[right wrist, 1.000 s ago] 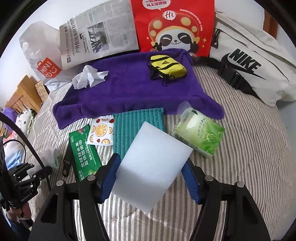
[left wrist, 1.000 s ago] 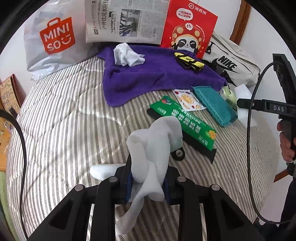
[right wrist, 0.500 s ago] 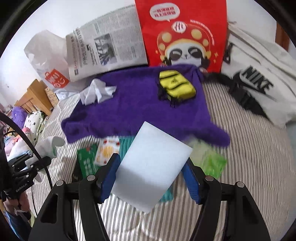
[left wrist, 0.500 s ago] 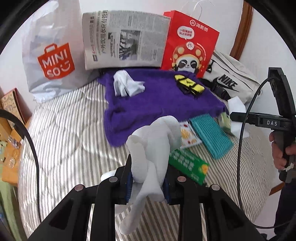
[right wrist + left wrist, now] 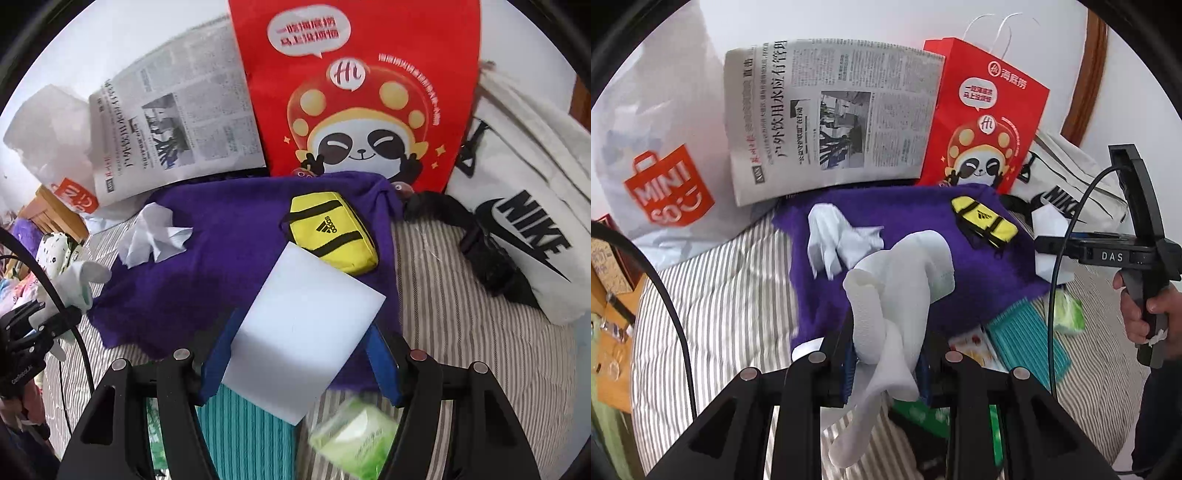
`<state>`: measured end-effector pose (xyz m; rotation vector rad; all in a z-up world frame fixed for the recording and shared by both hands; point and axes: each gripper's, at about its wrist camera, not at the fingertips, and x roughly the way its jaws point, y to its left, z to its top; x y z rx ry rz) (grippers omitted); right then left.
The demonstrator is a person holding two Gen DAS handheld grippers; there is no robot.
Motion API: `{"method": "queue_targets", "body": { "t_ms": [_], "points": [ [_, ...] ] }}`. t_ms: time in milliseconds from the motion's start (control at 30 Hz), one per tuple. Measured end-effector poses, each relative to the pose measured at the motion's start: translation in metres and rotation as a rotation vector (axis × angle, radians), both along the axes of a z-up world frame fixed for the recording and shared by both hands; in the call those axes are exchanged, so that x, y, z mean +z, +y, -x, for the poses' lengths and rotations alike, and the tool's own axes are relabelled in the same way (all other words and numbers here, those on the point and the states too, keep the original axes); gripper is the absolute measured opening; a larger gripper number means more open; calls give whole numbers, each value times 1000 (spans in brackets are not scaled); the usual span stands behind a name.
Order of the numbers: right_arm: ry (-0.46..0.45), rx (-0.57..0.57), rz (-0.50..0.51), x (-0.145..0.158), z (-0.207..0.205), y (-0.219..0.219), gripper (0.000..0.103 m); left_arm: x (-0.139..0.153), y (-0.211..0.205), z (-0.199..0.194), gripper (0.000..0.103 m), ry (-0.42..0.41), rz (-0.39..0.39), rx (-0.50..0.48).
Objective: Organize soft objects
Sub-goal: 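Carry the sponge toward the purple towel with right while left carries the glove there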
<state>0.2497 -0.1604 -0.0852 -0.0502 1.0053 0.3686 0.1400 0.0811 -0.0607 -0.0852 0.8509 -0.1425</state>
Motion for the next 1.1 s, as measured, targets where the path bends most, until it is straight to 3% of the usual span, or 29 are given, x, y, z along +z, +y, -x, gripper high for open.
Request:
{"method": "queue_targets", "body": {
  "t_ms": [167,333,767,1100],
  "points": [
    [71,-28,-3,-20,-21,0,66,-6,-4,-33,26,12,-25,8],
    [125,-59,-47,-30,-34,-4,66,-15,-1,-60,26,42,14,16],
    [103,-57,34,-43,-41,6,66,-39,4,-83,26,79,15,39],
    [99,-59,-18,-53,-41,3,66,-54,-4,-87,26,108,-47,40]
  ]
}}
